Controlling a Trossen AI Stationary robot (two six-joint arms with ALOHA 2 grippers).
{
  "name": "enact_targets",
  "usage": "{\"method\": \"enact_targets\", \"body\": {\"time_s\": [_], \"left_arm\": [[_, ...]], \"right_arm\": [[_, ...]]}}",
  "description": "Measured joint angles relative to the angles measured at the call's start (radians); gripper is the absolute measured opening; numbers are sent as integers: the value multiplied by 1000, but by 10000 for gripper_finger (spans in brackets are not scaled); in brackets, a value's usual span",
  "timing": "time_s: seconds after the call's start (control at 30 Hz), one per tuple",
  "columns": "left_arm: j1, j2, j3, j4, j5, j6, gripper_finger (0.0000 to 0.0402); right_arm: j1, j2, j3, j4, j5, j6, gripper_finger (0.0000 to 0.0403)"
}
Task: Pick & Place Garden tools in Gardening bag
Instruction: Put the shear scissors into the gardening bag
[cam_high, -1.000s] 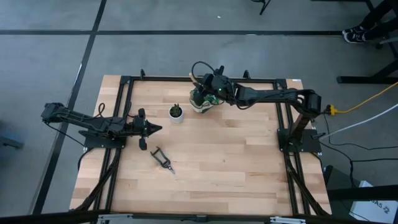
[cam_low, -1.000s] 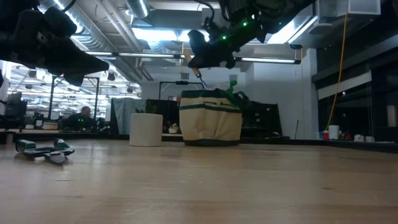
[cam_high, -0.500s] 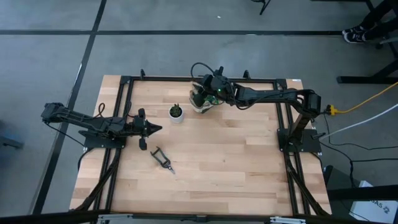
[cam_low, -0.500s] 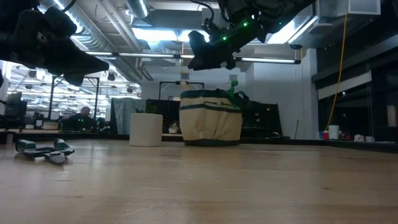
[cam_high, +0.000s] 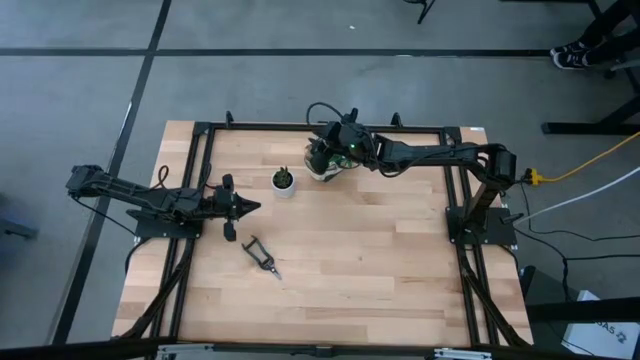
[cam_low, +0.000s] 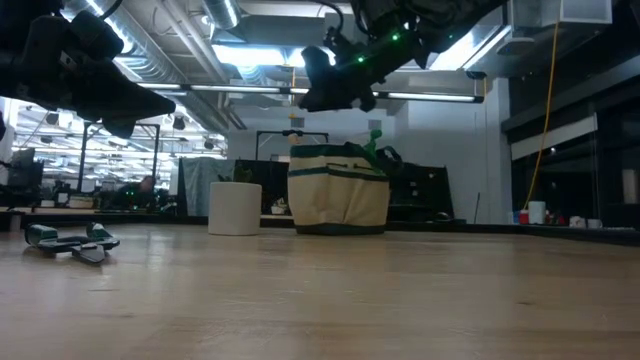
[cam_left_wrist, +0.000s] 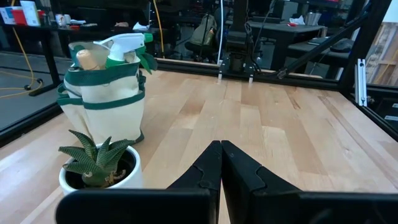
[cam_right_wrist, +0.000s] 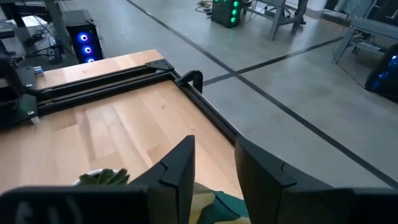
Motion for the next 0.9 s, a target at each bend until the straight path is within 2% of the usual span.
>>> {"method": "enact_targets", "body": {"time_s": [0.3,0.53,0.7,0.9], "left_arm": [[0,0,0,0,0,0,4],[0,0,0,0,0,3,4],[0,0,0,0,-2,132,4],[0,0,0,0,-2,157,4]], "right_arm": [[33,0,0,1,-110,0,117],[73,0,0,1,-306,0,117],[116,-1,0,0,-413,6,117],[174,-1,0,0,-433,77,117]]}}
